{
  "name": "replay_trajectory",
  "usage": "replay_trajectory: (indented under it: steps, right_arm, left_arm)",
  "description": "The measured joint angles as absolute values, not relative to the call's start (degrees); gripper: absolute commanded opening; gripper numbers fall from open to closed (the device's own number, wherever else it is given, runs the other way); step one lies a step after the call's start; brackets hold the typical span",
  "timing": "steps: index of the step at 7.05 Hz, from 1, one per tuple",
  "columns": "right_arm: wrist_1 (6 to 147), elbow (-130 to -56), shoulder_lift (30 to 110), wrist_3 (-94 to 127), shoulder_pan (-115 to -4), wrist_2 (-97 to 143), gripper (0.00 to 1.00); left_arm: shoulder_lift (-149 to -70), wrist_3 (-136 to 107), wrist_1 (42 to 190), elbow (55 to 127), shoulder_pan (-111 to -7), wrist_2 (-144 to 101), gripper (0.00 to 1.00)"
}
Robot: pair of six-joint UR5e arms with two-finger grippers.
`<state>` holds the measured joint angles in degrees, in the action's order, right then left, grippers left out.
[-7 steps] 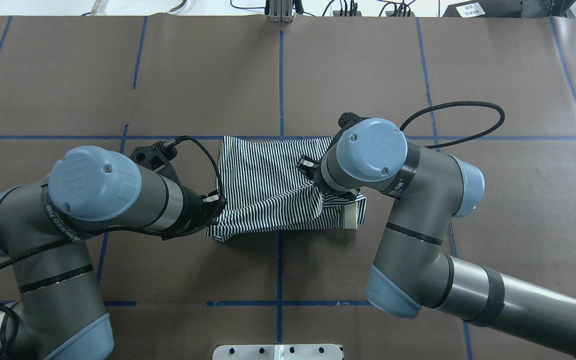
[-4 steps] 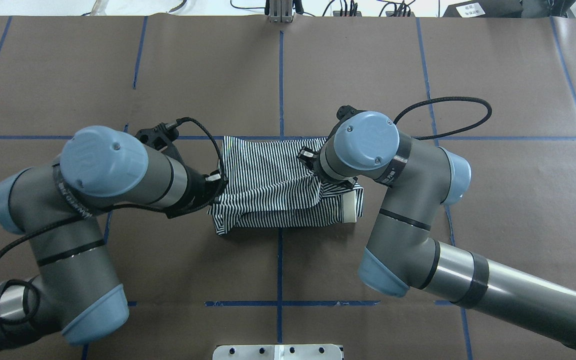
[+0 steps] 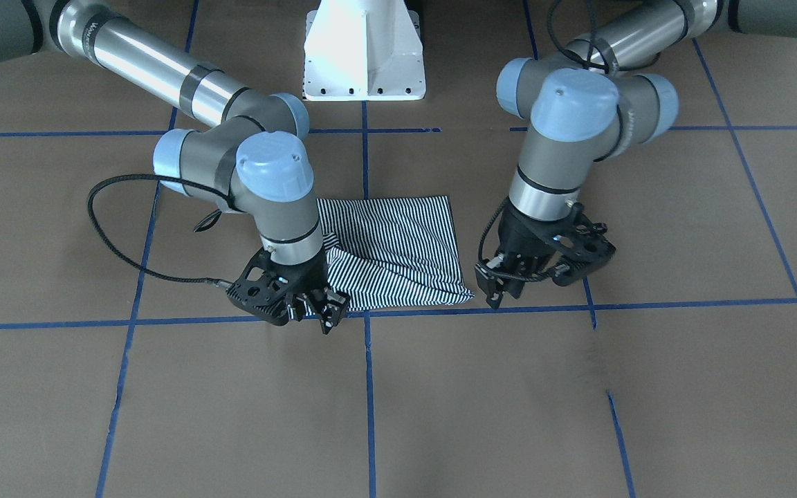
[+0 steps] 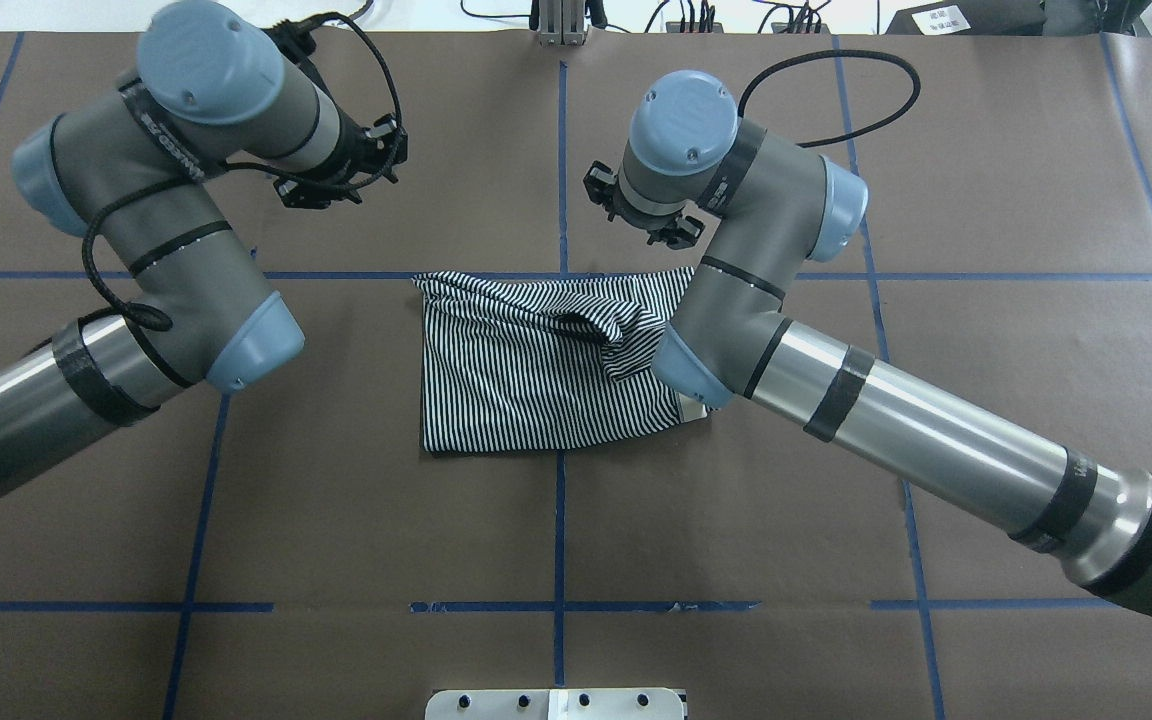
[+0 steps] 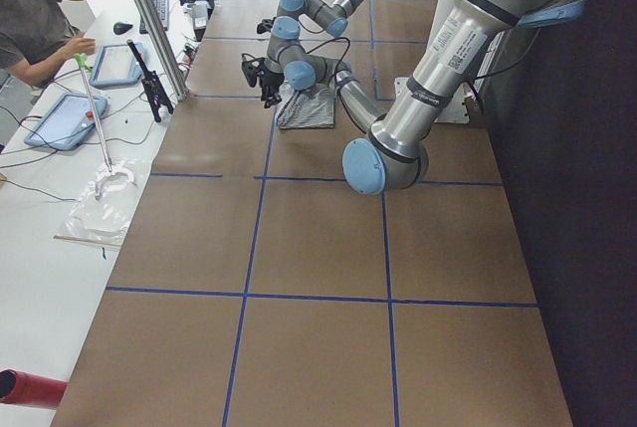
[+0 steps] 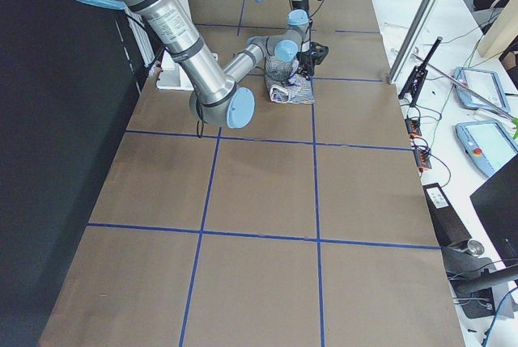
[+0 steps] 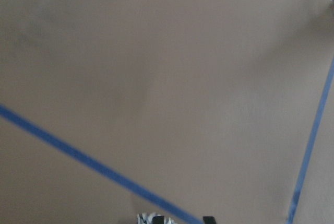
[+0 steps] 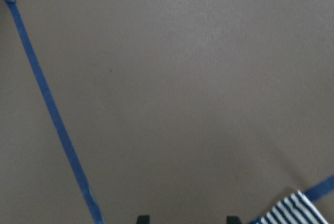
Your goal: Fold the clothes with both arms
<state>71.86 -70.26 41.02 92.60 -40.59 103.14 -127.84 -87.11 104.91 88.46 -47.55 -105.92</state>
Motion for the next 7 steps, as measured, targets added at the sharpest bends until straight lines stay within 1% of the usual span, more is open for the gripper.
replay_trajectory:
  steps: [1, 2, 3, 4, 6, 7]
  right_arm:
    - [71.3, -69.3, 40.7, 90.1, -42.6, 106.1, 1.00]
    - [71.6, -70.2, 40.6, 88.8, -43.5, 108.8, 1.00]
    - [73.6, -72.5, 40.6, 88.3, -43.4, 110.7, 1.00]
    - [78.4, -75.8, 40.6, 87.5, -42.3, 111.1, 1.00]
    - [89.9, -82.0, 40.3, 84.0, -36.6, 106.6, 1.00]
    - [93.7, -82.8, 39.8, 81.8, -32.5, 102.1, 1.00]
  left_arm:
    - [-127.9, -85.0, 105.5, 87.6, -49.0, -107.7, 1.00]
    - [-127.8, -83.6, 105.7, 87.5, -49.8, -110.2, 1.00]
    - [-127.0, -81.8, 105.7, 88.4, -50.7, -112.7, 1.00]
    - [-124.7, -79.1, 105.5, 90.9, -51.7, -114.7, 1.00]
    - [-120.5, -74.4, 105.1, 95.4, -53.2, -116.0, 1.00]
    - [-119.5, -73.4, 105.1, 96.1, -53.5, -116.3, 1.00]
